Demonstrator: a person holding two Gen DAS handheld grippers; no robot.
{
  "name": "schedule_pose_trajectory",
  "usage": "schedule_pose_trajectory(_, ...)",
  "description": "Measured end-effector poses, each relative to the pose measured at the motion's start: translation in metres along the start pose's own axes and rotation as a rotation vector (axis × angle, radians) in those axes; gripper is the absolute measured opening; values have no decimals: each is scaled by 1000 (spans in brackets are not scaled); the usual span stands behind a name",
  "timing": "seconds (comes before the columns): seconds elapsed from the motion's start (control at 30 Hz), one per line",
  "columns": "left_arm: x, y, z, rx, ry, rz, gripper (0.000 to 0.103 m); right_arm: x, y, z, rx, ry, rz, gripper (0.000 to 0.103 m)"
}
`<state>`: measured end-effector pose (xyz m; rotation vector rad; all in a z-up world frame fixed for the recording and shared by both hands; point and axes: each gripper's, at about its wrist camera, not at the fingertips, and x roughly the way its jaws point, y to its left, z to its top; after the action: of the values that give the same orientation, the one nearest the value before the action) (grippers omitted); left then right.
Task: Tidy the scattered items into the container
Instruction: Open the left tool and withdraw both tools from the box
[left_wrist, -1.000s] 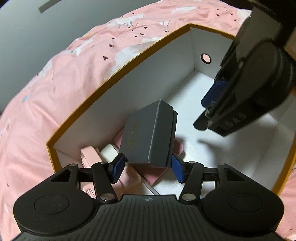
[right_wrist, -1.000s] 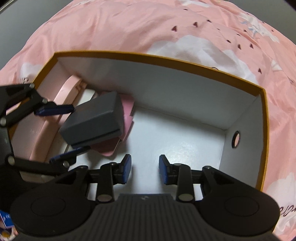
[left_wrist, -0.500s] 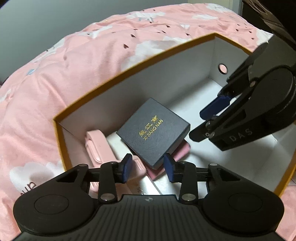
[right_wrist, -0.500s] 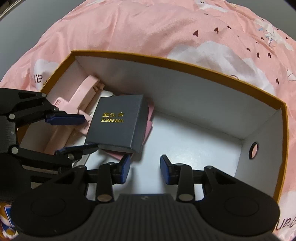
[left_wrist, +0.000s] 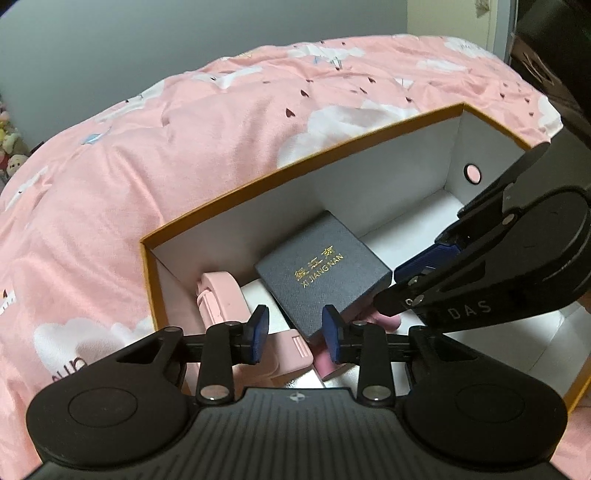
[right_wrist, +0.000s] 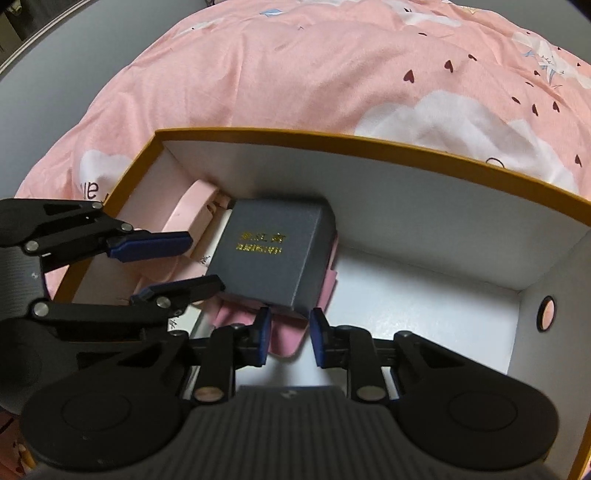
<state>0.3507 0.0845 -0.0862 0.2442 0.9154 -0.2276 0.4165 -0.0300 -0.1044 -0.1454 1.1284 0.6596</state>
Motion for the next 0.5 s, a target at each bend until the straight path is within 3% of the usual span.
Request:
schedule_pose_trajectory(0.13,-18,-3,-6,-27,-39,14,38,-15,1,-4,-7,-22,-15,29)
schedule_pose_trajectory(0.23,-36,-9,-10,-55,-80,25,41,-31,3,-8,-17,-58,-24,39)
schedule_pose_trajectory(0.3,-51,-14,-13,-74,-120,47,48,-41,8,-12,-35,-83,-35,46)
schedule_pose_trajectory(0.4,-72,-21,-21,-115,-190,101,57,-61,19,-23,-77,-155,-95,57)
schedule_pose_trajectory(0.5,-99,-26,-36,-197,-241,130,58,-81,26,-37,-88,-240,-140,60)
